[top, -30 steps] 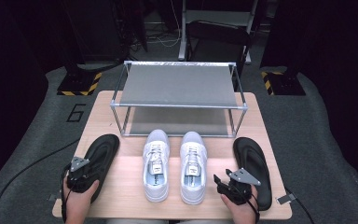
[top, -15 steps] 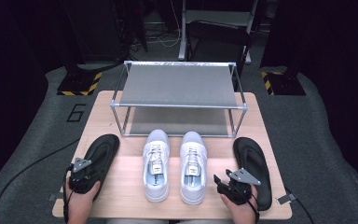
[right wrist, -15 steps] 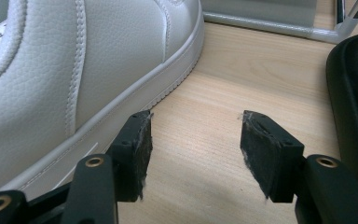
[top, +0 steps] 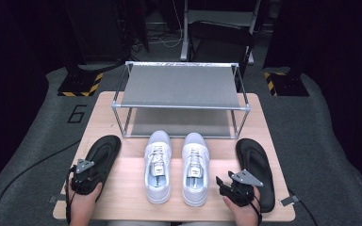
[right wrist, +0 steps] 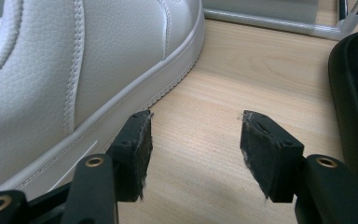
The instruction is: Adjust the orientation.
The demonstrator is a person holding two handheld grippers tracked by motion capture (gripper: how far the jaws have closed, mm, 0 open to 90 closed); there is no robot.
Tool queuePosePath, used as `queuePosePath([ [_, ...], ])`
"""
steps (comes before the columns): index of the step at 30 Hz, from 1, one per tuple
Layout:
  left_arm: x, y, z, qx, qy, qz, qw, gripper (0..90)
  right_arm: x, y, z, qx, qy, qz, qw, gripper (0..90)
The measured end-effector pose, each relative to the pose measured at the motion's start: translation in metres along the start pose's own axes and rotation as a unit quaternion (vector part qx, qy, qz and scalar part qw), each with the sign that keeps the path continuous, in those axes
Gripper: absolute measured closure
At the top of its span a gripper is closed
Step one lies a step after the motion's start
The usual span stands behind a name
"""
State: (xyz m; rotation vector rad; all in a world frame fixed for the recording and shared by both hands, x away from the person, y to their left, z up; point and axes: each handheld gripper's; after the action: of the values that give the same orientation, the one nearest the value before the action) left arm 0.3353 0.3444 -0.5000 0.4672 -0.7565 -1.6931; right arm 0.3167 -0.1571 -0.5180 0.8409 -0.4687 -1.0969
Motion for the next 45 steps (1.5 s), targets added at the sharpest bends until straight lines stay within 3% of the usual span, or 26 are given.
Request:
queuePosePath([
  [3, 0.001, -0.001, -0.001, 0.01, 0.005, 0.001, 0.9999, 83.3, 0.0, 0.0, 0.0, 0.004, -0.001, 0.0, 1.0, 43.2],
  [10, 0.002, -0.003, 0.0, 0.004, -0.009, -0.002, 0.9999, 83.4, 0.0, 0.0, 0.0, 0.001, 0.0, -0.002, 1.0, 43.2],
  [24, 0.007, -0.006, 0.001, 0.009, 0.006, 0.013, 0.9999, 82.0, 0.001, 0.0, 0.0, 0.002, 0.002, -0.004, 1.0, 43.2],
  [28, 0.009, -0.006, 0.002, 0.008, 0.012, -0.005, 0.9999, 83.5, 0.0, 0.0, 0.0, 0.003, 0.002, -0.004, 1.0, 43.2],
  [33, 0.015, -0.01, 0.006, 0.015, -0.005, -0.028, 0.9995, 83.9, 0.002, -0.001, 0.0, 0.005, 0.002, -0.007, 1.0, 43.2],
  [36, 0.014, -0.011, 0.007, 0.022, -0.015, -0.031, 0.9992, 83.9, 0.001, 0.0, 0.0, 0.003, 0.001, -0.008, 1.0, 43.3],
  [39, 0.013, -0.011, 0.004, 0.011, -0.024, -0.023, 0.9994, 83.6, 0.001, 0.0, 0.0, 0.007, 0.001, -0.009, 0.9999, 43.2],
  [45, 0.018, -0.01, 0.004, 0.004, -0.009, -0.012, 0.9999, 82.1, 0.001, 0.0, 0.001, 0.002, 0.001, -0.009, 1.0, 43.2],
])
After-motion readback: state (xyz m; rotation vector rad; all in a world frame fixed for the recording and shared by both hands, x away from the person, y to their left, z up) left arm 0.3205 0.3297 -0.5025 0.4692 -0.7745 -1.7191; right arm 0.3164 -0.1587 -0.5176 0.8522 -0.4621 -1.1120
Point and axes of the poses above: each handheld gripper's, and its own axes: z roughly backward along the jaws, y roughly out of its top, x roughly to its right, and after that the axes turned 6 degrees about -x, right-handed
